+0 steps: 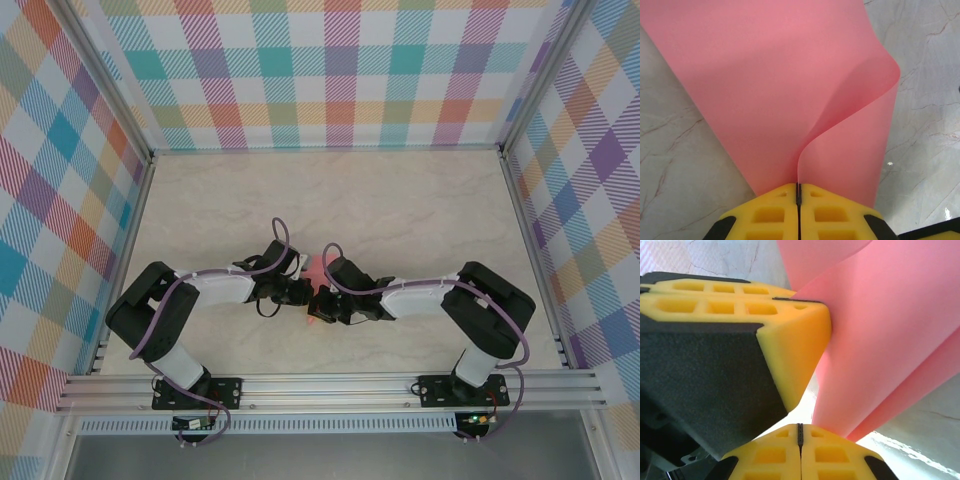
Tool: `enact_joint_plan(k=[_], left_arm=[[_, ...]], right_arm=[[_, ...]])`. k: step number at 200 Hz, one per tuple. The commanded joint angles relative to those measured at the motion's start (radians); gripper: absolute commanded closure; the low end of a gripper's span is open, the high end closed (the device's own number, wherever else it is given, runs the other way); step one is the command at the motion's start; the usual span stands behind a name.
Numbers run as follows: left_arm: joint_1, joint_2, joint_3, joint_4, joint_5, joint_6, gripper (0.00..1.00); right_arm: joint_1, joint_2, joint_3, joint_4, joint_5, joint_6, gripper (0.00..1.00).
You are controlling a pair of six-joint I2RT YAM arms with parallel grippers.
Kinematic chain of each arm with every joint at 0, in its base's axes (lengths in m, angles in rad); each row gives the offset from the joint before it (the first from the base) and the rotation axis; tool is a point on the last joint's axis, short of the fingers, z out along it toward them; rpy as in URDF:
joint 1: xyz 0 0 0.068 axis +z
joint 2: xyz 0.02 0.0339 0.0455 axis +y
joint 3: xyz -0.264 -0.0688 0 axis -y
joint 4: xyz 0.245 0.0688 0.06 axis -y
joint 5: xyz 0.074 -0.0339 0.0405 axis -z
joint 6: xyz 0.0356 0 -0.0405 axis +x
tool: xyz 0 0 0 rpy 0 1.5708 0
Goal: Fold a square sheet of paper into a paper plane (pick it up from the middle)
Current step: Third fold the triangle at the center of the table.
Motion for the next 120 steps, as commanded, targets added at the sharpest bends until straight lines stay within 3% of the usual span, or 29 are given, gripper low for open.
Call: enact_joint_plan(k=[1, 120], left_arm=[[0.009, 0.020, -0.030, -0.071, -0.010, 0.006, 0.94], [0.009, 0.035, -0.026, -0.078, -0.012, 0.016, 0.94]], right_arm=[[0.001, 0.027, -0.009, 0.032, 0.005, 0.011, 0.95], [0.001, 0.076, -0.034, 0.065, 0.000, 0.021, 0.94]])
